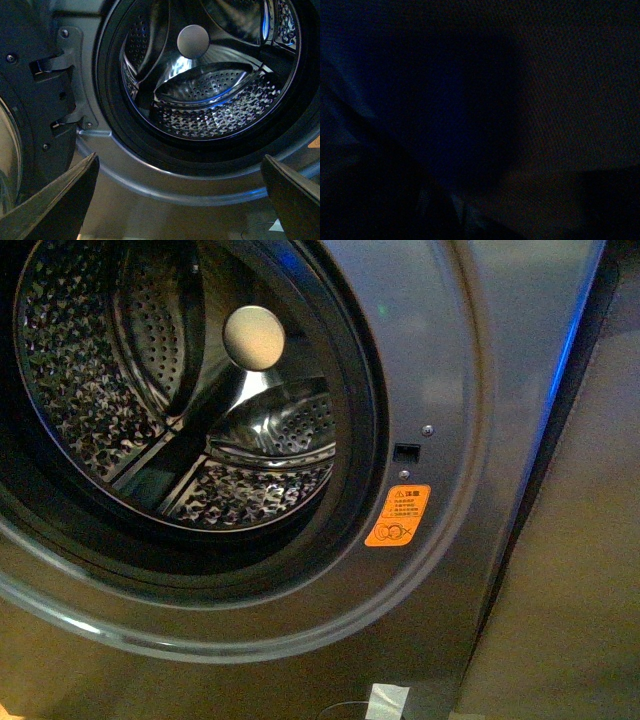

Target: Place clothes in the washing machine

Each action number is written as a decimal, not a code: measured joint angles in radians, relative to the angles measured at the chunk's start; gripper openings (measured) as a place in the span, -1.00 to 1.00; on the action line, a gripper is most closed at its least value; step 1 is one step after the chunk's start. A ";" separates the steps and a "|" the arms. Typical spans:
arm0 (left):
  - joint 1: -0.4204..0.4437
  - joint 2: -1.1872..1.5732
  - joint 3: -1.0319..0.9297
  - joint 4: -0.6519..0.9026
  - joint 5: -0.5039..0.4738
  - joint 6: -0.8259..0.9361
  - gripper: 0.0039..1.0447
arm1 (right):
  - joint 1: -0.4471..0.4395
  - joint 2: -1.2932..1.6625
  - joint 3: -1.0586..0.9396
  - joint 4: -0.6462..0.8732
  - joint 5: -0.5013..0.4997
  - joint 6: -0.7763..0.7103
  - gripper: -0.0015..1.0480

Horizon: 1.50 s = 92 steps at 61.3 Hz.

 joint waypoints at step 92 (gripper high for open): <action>0.000 0.000 0.000 0.000 0.000 0.000 0.88 | -0.068 -0.205 -0.162 0.309 -0.098 0.121 -0.89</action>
